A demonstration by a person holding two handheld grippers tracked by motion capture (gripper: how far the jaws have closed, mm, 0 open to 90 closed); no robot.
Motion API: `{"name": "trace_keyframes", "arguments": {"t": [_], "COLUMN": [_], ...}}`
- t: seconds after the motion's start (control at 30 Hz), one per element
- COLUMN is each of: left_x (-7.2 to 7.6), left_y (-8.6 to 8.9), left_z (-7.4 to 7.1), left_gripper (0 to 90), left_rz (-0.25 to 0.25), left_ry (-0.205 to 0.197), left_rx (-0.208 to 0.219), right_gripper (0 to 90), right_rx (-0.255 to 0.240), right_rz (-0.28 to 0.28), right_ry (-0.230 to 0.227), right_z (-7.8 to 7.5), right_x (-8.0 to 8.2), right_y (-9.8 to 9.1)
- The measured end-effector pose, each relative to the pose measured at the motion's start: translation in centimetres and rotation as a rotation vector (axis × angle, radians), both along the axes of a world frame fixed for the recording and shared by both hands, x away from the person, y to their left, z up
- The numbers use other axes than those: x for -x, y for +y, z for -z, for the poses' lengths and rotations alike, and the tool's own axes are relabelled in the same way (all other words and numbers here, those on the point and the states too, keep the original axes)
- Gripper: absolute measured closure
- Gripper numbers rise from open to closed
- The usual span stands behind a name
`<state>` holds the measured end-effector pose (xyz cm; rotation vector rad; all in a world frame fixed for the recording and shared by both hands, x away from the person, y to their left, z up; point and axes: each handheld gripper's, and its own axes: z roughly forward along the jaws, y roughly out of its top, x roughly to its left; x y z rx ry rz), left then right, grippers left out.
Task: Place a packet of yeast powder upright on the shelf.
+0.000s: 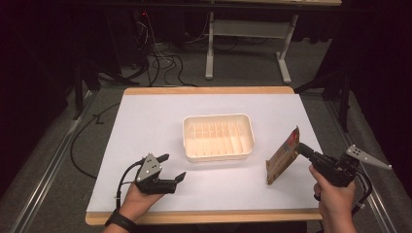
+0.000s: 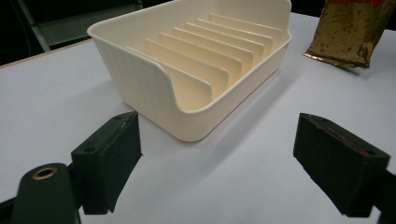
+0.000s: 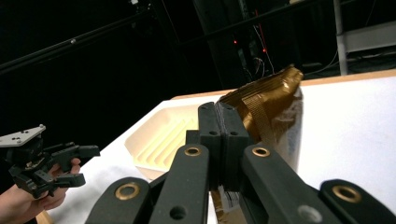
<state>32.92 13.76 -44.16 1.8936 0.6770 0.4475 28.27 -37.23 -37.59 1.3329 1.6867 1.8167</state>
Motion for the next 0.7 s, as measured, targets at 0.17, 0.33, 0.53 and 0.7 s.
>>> {"name": "trace_keyframes", "arguments": {"t": [0.17,0.33,0.53,0.7], "left_x": [0.1,0.1,0.1,0.1], "left_y": [0.2,0.3,0.3,0.3], "left_z": [-0.1,-0.2,-0.3,-0.2], "left_gripper": [15.6,15.5,15.5,15.5], "left_rz": [-0.002,-0.001,-0.006,-0.009], "left_ry": [-0.005,-0.008,-0.007,-0.007], "left_rx": [0.012,0.014,0.012,0.013], "right_gripper": [90.0,90.0,90.0,90.0], "right_rx": [-0.004,-0.003,0.0,0.01], "right_rz": [0.004,0.005,-0.004,-0.015], "right_ry": [-0.013,-0.021,-0.042,-0.063], "right_z": [-0.3,-0.4,-1.0,-1.8], "right_x": [0.1,0.2,0.1,0.2], "right_y": [0.0,0.2,0.9,1.5]}}
